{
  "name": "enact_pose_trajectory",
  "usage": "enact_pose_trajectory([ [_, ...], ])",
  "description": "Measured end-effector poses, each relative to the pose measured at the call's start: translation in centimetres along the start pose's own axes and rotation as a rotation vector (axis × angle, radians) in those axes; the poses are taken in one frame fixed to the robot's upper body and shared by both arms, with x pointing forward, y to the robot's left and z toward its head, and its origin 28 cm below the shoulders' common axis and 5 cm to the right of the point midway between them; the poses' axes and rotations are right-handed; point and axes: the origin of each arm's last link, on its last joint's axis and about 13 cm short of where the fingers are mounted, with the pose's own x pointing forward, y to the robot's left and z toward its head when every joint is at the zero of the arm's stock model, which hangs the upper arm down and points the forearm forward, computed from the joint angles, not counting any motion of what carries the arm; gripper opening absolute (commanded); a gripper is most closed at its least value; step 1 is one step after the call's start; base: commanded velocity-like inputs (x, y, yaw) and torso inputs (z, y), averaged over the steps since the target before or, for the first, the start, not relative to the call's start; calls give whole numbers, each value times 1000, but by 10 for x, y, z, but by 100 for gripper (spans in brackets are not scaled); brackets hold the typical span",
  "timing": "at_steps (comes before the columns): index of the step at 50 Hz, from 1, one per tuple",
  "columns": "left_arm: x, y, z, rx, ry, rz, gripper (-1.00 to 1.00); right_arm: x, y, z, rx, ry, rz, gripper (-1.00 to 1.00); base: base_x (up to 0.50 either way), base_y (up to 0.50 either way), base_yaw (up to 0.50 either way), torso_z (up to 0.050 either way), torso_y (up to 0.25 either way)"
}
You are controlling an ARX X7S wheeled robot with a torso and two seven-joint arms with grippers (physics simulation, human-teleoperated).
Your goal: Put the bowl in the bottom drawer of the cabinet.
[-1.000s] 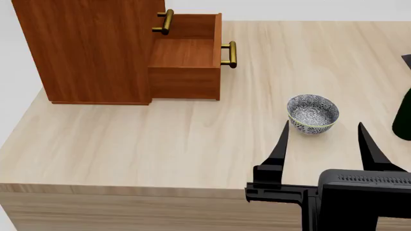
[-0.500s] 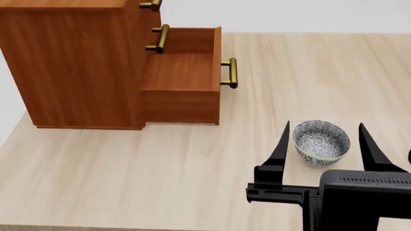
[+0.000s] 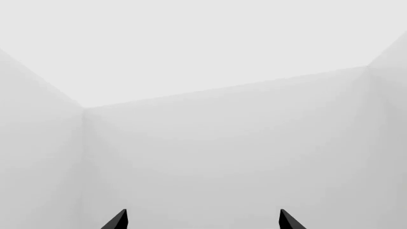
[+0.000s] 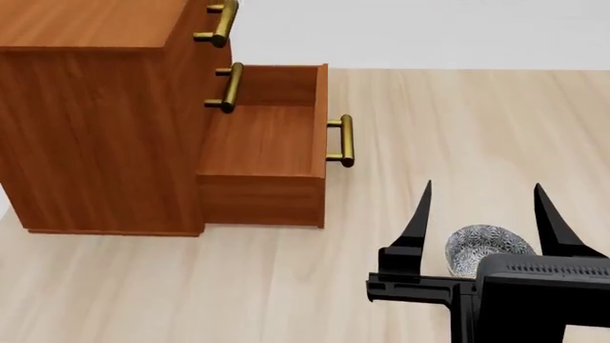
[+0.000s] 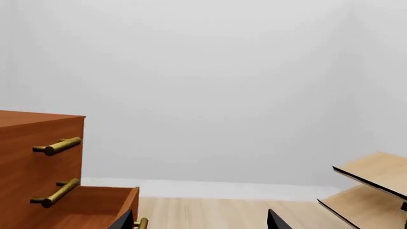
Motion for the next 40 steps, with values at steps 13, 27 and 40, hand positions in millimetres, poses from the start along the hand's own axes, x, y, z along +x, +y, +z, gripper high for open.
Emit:
enact_pose_trajectory([
  [13, 0, 0, 0, -1, -1, 1, 100, 0, 0, 0, 0, 0, 2, 100, 303, 0, 0, 0, 0],
  [27, 1, 0, 1, -1, -2, 1, 100, 1, 1, 0, 0, 0, 5, 100, 304, 0, 0, 0, 1],
  [40, 1, 0, 1, -4, -3, 1, 100, 0, 0, 0, 0, 0, 6, 100, 305, 0, 0, 0, 1],
])
